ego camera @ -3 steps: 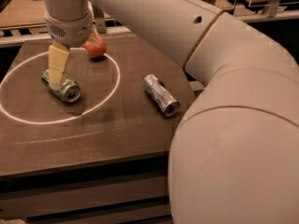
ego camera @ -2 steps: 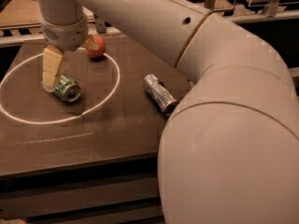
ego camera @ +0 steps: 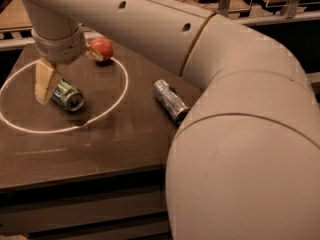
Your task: Place green can upright
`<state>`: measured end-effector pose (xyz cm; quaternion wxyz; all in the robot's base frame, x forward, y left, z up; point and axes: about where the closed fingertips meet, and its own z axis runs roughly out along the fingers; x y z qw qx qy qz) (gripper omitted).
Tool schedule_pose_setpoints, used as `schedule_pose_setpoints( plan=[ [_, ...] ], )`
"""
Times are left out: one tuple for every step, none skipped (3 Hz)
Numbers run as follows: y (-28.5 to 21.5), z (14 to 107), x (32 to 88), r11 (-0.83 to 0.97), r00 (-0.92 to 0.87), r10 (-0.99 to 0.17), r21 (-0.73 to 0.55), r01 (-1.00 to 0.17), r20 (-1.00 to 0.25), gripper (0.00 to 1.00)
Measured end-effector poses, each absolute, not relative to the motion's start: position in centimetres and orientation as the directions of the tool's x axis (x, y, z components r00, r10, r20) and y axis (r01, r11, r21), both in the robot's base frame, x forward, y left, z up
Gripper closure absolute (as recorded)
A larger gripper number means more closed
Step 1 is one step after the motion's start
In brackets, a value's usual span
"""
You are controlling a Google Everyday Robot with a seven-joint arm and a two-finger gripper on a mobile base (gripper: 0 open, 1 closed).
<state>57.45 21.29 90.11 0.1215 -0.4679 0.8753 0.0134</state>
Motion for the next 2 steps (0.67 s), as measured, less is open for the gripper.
schedule_pose_setpoints(
  plan=[
    [22.9,87.8,57.1,0.561,-0.529,-0.818,-0.107,-0.821,-0.227,0.0],
    [24.0,86.1,57.0,0.546,-0.517,-0.828,-0.104,-0.831,-0.216,0.0]
  ],
)
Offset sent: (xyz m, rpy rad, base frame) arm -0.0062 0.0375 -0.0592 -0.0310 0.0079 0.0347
